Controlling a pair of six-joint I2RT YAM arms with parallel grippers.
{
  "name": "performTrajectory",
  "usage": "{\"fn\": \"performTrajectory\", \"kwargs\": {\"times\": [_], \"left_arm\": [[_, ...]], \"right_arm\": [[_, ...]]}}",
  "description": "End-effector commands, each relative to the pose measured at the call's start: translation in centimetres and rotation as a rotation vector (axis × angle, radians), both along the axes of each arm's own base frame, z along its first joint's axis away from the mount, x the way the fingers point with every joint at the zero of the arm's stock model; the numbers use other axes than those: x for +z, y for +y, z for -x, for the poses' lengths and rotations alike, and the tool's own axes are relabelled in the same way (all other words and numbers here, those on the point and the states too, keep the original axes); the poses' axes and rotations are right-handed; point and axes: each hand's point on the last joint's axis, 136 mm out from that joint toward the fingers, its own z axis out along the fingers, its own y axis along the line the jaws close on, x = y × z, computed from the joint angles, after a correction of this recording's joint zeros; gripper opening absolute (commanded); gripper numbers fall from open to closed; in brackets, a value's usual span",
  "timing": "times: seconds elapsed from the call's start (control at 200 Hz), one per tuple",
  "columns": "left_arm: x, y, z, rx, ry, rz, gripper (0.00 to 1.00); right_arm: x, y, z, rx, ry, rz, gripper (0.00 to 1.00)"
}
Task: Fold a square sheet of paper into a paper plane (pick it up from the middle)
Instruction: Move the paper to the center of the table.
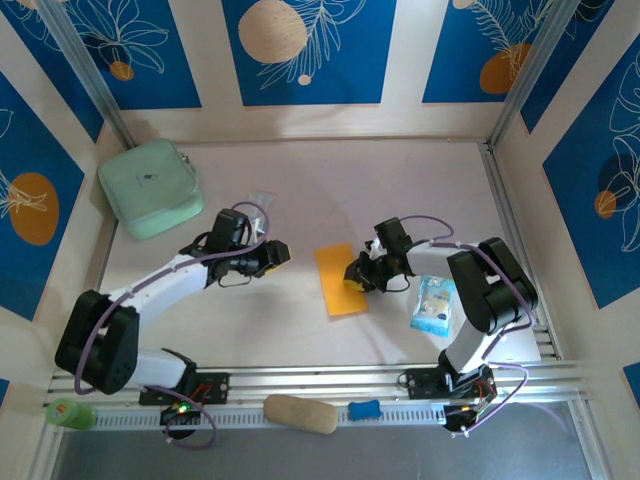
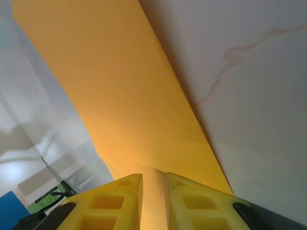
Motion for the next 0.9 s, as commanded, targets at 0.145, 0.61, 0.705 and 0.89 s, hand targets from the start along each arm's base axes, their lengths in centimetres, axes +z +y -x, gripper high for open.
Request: {"fn": "performTrajectory", "kwargs": {"times": [0.145,0.61,0.705,0.89], "left_arm": [[-1.1,-3.4,0.1,-0.062,0.048,0.051,0.45],[-4.8,-7.1,2.1,-0.156,0.167,0.069,0.43],[-5.5,-7.5,2.2,-0.162,0.197,0.054,0.41],[-6.8,-8.6,3.0,-0.189,0.24,0.03,0.37]], "right_arm": [[-1.1,0.1,1.0,-0.067,0.061,-0.017,0.2],[-0.9,0.1,0.5,-0.072,0.064,-0.026,0.2],[-1.0,0.1,0.6,-0.075,0.065,-0.025,0.2],[-1.1,0.0,0.8,-0.084,0.066,-0.026,0.2]]}}
